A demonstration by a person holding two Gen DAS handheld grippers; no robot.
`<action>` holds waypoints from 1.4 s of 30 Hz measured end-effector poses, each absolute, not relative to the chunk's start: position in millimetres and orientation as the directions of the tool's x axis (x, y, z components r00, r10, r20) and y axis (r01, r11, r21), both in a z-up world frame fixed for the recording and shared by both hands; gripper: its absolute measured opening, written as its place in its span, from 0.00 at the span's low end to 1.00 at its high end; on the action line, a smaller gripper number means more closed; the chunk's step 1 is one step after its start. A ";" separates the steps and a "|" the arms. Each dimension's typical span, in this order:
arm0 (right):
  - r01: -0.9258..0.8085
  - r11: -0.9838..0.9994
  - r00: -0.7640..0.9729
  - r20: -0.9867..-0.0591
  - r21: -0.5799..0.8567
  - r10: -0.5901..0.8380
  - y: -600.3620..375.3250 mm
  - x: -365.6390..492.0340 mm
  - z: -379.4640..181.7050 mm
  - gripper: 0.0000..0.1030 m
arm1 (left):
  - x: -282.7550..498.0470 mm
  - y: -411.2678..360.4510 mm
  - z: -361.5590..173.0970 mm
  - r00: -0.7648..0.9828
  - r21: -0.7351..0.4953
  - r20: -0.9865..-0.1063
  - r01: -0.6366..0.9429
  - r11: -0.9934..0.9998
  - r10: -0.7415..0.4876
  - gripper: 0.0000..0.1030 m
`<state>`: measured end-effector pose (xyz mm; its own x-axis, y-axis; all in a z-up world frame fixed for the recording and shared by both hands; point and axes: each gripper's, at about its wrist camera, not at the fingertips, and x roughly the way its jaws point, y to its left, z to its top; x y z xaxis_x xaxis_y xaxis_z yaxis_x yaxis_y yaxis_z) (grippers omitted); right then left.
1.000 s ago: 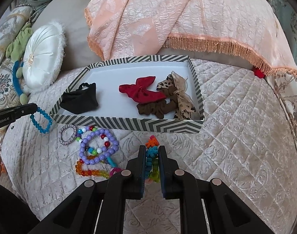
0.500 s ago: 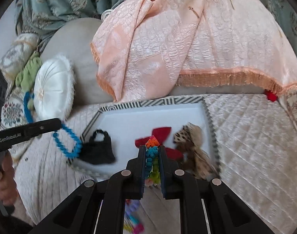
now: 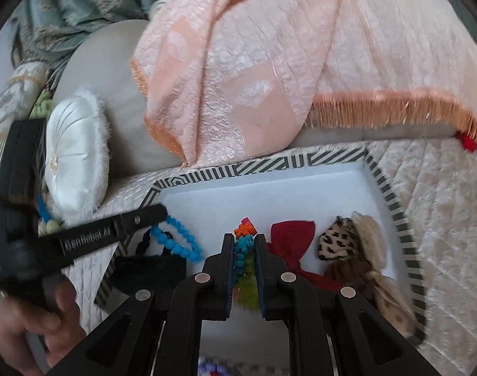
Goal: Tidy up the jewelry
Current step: 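Lower both bracelets into the box and open both tools, then grasp the silver sparkly bracelet with the left tool while the right tool grasps the amber bracelet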
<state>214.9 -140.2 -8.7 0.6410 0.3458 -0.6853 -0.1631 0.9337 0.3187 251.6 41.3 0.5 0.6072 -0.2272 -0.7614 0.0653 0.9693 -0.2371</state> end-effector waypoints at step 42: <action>-0.239 0.954 0.496 -0.823 0.178 0.278 -168.6 69.4 -7.1 0.44 | 96.4 88.4 -24.0 0.492 0.015 -0.869 0.115 0.993 -0.044 0.54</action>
<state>69.4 -168.6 -7.1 0.4956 0.2779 -0.8229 -0.2394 0.9544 0.1781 96.4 88.4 -24.0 0.4923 -0.0441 -0.8693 0.1154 0.9932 0.0149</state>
